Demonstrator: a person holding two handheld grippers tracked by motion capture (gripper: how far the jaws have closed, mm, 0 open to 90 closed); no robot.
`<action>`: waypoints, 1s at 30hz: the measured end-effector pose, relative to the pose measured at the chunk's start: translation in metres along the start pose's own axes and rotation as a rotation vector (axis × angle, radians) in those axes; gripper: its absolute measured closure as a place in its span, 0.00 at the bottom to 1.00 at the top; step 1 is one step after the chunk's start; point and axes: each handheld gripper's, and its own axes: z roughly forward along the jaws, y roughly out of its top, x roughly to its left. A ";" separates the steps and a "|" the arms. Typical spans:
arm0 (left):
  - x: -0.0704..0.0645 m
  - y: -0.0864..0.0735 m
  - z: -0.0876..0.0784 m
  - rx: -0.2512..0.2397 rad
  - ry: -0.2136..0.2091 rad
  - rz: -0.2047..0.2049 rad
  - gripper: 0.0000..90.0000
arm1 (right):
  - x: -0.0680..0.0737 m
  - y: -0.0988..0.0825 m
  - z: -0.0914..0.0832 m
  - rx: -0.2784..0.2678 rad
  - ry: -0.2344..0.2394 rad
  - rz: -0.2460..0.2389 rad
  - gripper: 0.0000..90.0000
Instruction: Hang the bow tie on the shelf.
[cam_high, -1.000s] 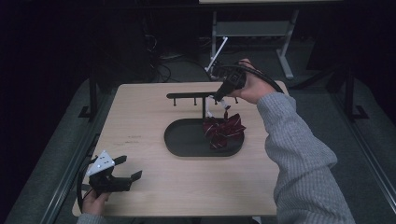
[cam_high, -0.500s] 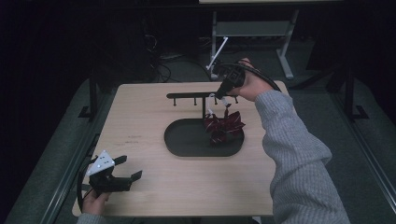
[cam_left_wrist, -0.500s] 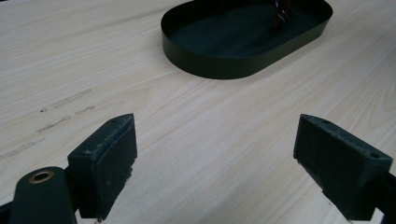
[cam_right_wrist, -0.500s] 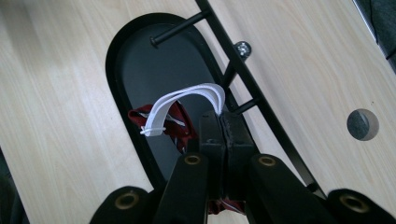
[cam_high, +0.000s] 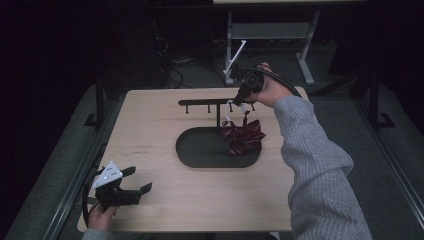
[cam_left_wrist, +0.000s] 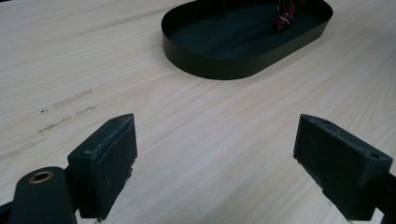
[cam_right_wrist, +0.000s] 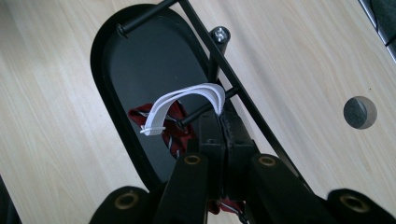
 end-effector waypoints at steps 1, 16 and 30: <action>0.000 0.000 0.000 0.001 0.000 0.000 0.15 | 0.000 0.000 0.000 0.002 0.003 0.006 0.98; -0.001 0.000 0.000 -0.002 -0.003 0.002 0.15 | -0.004 -0.002 0.007 0.007 0.003 0.020 0.97; -0.001 0.000 0.000 -0.006 -0.002 0.003 0.15 | -0.004 -0.005 0.008 0.005 0.005 0.022 0.94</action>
